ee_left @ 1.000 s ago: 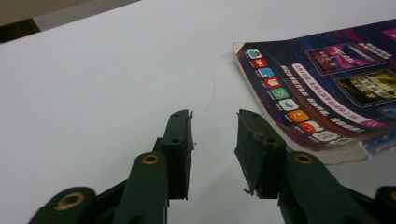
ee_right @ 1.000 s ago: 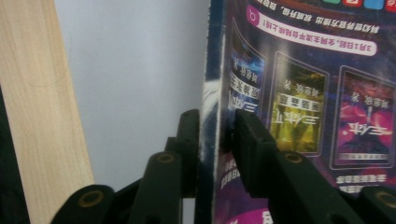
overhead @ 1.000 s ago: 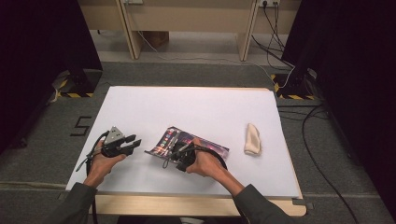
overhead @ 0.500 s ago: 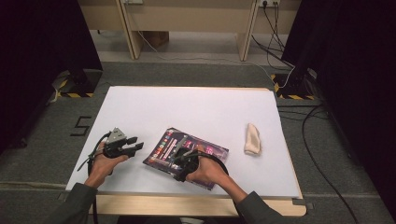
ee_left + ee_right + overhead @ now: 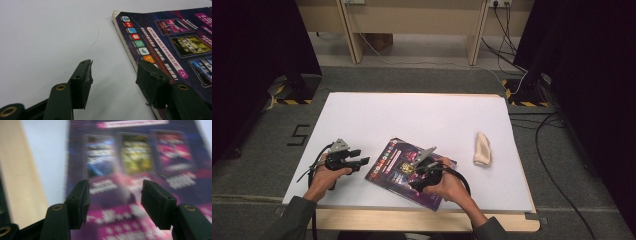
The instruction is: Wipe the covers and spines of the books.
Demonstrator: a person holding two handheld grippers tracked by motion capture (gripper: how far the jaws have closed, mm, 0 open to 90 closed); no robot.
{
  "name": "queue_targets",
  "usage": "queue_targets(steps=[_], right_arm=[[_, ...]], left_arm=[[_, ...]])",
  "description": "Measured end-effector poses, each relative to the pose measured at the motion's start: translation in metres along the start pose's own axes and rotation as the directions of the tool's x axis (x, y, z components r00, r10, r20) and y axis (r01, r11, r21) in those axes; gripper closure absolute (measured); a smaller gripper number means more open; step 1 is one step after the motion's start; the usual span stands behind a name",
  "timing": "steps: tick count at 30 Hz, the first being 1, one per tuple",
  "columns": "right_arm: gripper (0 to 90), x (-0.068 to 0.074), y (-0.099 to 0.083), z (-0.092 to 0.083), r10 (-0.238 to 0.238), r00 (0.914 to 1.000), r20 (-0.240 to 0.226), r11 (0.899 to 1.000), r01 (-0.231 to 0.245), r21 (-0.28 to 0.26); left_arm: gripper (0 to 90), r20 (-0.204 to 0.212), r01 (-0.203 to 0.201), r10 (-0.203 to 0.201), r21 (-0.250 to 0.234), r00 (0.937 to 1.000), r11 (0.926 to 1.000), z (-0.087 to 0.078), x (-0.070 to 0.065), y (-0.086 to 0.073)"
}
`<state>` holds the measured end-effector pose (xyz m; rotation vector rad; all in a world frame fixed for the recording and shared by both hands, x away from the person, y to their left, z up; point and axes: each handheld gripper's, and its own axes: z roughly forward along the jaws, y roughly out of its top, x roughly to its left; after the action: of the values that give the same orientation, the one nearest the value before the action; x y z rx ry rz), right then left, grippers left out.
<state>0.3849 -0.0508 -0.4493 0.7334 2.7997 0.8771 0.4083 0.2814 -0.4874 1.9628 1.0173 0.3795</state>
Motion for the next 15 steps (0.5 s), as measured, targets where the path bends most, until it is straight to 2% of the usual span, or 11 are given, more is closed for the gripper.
queue_targets(steps=[3,7,9,13,15], right_arm=[[37.5,-0.013,-0.014,-0.007,0.094,0.994,0.055,0.995,-0.093,-0.018],[36.9,-0.025,-0.034,-0.017,0.174,0.98,0.097,0.984,-0.171,-0.043],[36.7,-0.03,-0.044,-0.021,0.194,0.9744,0.113,0.981,-0.19,-0.043],[36.3,-0.035,-0.06,-0.026,0.255,0.9583,0.129,0.967,-0.251,-0.046],[36.1,-0.036,-0.065,-0.028,0.268,0.9545,0.13,0.963,-0.265,-0.042]], left_arm=[[43.1,0.018,-0.002,0.002,0.008,0.9998,1.0,0.002,-0.002,0.0],[41.8,0.043,0.0,-0.001,0.027,0.9991,0.9996,0.003,-0.006,0.0],[41.7,0.049,-0.003,0.002,0.033,0.9988,0.9995,0.004,-0.007,0.0],[42.4,0.066,0.009,-0.011,0.032,0.9977,0.9994,0.005,-0.008,-0.002],[43.0,0.074,0.008,-0.01,0.033,0.9972,0.9994,0.006,-0.01,-0.002]])
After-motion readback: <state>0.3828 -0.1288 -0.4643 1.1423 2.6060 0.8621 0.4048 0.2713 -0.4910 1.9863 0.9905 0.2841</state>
